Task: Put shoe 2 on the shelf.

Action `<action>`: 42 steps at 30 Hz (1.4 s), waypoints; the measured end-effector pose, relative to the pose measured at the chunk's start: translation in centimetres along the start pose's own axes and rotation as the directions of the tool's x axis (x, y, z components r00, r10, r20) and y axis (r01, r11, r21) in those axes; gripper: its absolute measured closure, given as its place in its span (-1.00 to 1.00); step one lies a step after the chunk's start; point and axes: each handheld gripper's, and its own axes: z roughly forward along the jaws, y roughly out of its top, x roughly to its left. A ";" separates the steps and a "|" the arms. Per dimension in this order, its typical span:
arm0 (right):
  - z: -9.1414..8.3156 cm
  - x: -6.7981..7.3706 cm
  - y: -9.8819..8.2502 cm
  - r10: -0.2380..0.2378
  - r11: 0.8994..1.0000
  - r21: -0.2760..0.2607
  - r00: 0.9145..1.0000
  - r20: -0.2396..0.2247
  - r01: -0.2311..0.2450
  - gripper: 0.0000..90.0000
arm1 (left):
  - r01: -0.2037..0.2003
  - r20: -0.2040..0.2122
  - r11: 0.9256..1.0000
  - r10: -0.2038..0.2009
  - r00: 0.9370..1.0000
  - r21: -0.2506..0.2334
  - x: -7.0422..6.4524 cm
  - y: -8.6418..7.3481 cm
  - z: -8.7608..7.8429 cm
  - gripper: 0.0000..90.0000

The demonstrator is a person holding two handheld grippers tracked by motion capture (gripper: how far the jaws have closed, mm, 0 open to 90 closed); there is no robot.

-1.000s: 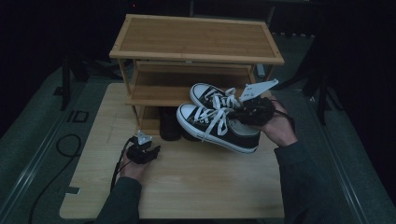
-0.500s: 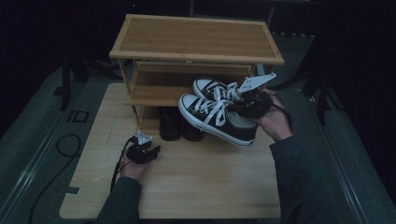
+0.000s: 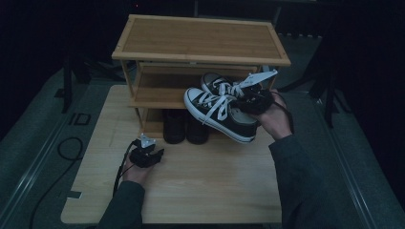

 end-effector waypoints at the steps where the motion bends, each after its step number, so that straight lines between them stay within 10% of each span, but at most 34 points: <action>1: 0.1 0.0 0.1 -0.001 1.000 0.001 1.000 0.005 0.001 0.91 | 0.000 0.000 1.000 0.000 1.000 -0.001 0.0 0.0 0.0 0.22; 23: 2.3 -0.5 1.7 0.082 0.997 -0.008 0.988 0.128 -0.082 0.91 | 0.000 0.001 1.000 0.000 1.000 -0.001 0.0 0.0 0.0 0.22; 35: 3.0 0.2 2.5 0.126 0.992 -0.016 0.971 0.205 -0.125 0.91 | 0.000 0.001 1.000 0.000 1.000 -0.001 0.0 0.0 0.0 0.22; 42: 3.6 1.1 2.8 0.175 0.984 -0.021 0.945 0.277 -0.176 0.91 | -0.001 0.001 1.000 0.001 1.000 0.001 0.0 0.0 0.0 0.22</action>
